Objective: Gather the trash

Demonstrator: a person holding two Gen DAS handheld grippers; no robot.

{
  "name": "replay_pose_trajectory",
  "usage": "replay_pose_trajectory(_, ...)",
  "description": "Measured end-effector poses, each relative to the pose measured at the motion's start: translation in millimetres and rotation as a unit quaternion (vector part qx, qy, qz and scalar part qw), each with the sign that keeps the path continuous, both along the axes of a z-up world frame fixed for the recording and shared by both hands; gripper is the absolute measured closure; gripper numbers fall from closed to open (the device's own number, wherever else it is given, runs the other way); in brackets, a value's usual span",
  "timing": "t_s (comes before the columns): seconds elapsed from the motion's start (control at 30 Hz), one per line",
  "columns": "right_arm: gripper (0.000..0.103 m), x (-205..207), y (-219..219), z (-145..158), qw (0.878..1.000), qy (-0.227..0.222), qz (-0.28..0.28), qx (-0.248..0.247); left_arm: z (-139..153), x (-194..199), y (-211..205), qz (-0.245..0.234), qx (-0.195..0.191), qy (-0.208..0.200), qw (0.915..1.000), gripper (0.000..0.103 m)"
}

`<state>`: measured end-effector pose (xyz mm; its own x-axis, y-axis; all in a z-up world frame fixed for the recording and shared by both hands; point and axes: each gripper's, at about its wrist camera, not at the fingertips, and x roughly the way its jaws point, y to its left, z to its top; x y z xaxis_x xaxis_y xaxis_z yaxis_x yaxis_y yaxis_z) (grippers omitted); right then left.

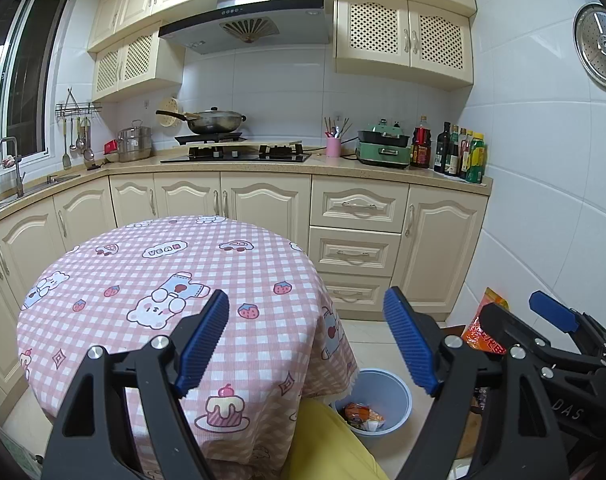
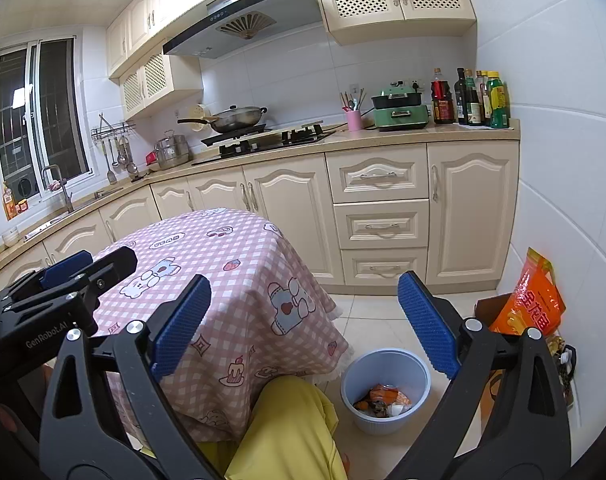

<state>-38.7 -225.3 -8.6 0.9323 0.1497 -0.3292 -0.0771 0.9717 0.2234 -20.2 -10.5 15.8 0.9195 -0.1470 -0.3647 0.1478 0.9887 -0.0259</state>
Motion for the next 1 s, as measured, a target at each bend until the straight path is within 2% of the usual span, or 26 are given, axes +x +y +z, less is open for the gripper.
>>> replay_pose_trajectory(1.0,0.010,-3.6,1.0,-3.4,1.000,0.005,-0.005,0.001,-0.4,-2.6,1.0,-0.001,-0.001,-0.001,1.0000,0.024)
